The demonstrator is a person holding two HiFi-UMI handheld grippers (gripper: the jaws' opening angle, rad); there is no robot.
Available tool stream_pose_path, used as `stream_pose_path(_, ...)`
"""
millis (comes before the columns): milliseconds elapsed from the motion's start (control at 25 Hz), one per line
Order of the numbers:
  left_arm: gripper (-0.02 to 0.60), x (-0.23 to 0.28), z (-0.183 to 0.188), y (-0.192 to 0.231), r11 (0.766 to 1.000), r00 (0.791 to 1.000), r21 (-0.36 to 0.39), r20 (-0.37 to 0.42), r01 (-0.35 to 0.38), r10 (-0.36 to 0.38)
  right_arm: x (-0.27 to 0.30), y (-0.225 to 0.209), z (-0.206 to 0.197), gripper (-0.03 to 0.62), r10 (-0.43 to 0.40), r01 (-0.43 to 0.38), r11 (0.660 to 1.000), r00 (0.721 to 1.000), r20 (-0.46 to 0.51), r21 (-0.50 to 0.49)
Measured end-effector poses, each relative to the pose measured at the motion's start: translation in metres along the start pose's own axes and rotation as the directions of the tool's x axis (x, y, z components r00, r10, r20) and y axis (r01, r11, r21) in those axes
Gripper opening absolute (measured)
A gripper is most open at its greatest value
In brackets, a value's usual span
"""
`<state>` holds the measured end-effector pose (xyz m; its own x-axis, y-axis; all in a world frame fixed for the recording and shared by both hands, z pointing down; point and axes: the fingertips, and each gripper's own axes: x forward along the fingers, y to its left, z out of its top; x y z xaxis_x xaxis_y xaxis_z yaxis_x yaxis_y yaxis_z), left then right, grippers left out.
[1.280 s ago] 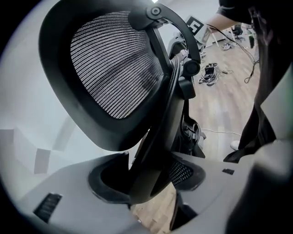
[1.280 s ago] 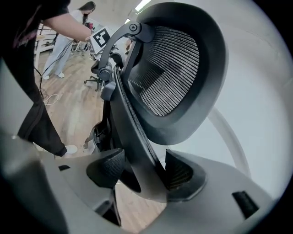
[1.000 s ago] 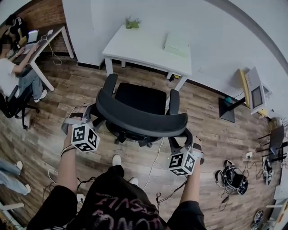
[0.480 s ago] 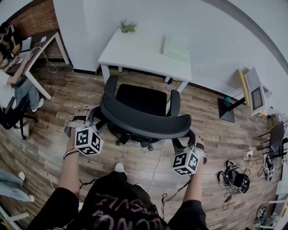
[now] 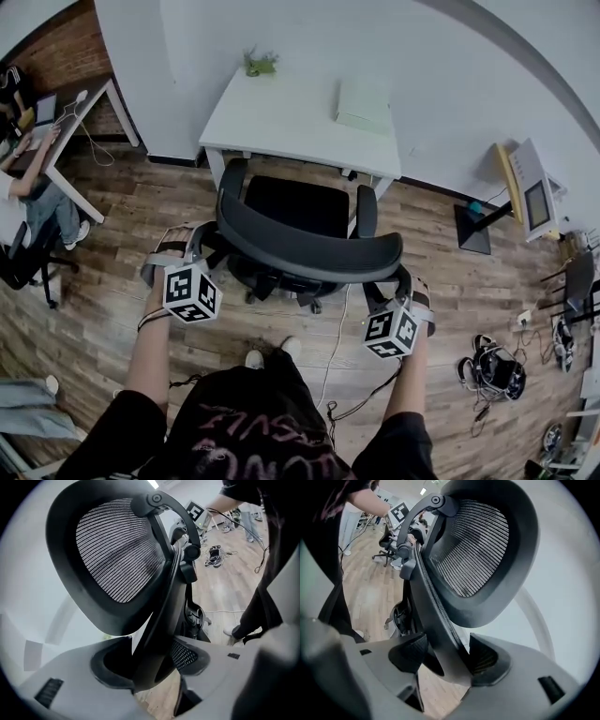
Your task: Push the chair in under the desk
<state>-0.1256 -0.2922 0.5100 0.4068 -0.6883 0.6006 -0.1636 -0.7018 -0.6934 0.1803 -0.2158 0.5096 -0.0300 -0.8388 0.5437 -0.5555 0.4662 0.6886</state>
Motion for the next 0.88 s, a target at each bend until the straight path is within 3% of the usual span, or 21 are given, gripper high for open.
stream_pose_path(880, 0.267, 0.074, 0.001, 0.067, 0.998, 0.997, -0.043, -0.056, -0.046, 0.044, 0.088, -0.063, 0.013, 0.272, 0.055, -0.051, 0.997, 0.996, 0.066, -0.065)
